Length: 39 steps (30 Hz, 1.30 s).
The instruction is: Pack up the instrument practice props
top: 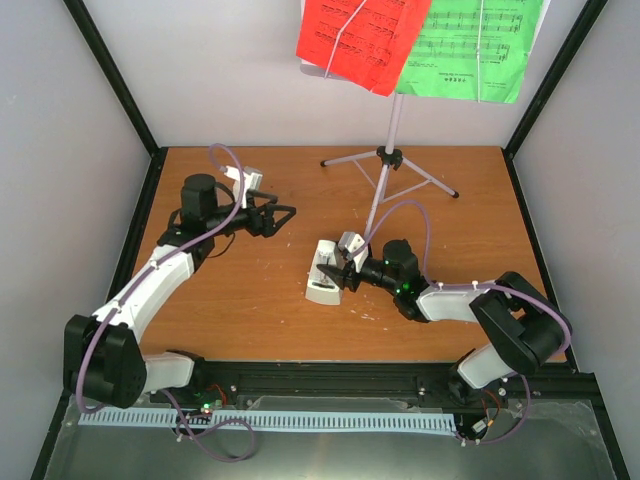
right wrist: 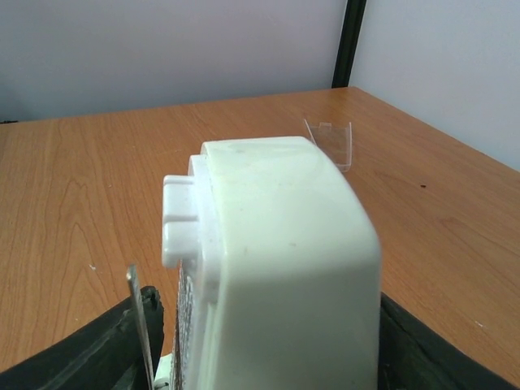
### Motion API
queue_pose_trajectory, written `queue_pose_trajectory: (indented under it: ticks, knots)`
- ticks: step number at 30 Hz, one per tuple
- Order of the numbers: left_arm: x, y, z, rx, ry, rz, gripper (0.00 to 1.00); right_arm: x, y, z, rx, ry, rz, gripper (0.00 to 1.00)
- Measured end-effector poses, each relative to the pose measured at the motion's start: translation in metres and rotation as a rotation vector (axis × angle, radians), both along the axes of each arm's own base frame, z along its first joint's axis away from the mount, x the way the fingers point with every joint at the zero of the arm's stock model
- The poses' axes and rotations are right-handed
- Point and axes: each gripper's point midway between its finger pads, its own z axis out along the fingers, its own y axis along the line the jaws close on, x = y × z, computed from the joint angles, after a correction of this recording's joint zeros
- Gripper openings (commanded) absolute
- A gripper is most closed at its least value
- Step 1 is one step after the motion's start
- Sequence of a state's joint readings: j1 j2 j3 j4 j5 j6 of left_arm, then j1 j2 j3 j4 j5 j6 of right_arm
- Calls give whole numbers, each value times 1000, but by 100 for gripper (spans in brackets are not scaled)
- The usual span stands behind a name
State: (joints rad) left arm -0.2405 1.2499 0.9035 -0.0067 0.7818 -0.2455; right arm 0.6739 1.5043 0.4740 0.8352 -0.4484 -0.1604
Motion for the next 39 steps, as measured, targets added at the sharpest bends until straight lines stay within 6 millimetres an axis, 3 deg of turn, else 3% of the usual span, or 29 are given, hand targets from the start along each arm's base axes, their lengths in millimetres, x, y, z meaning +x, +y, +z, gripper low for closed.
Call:
queue_pose_trajectory:
  ticks: [4, 11, 19, 28, 39]
  knots:
    - [0, -17, -21, 41, 50, -34, 78, 0, 0, 0, 4, 1, 3, 62]
    - [-17, -47, -54, 52, 159, -169, 60, -1, 1, 0, 8, 1, 13, 61]
    - [-33, -61, -57, 25, 192, -269, 53, -1, 2, 1, 10, 7, 12, 62]
    - [-38, -67, -59, 10, 211, -320, 45, 2, 6, 1, 12, 29, 17, 62]
    - [-41, -70, -62, 4, 227, -348, 43, 9, 10, 1, 16, 68, 10, 63]
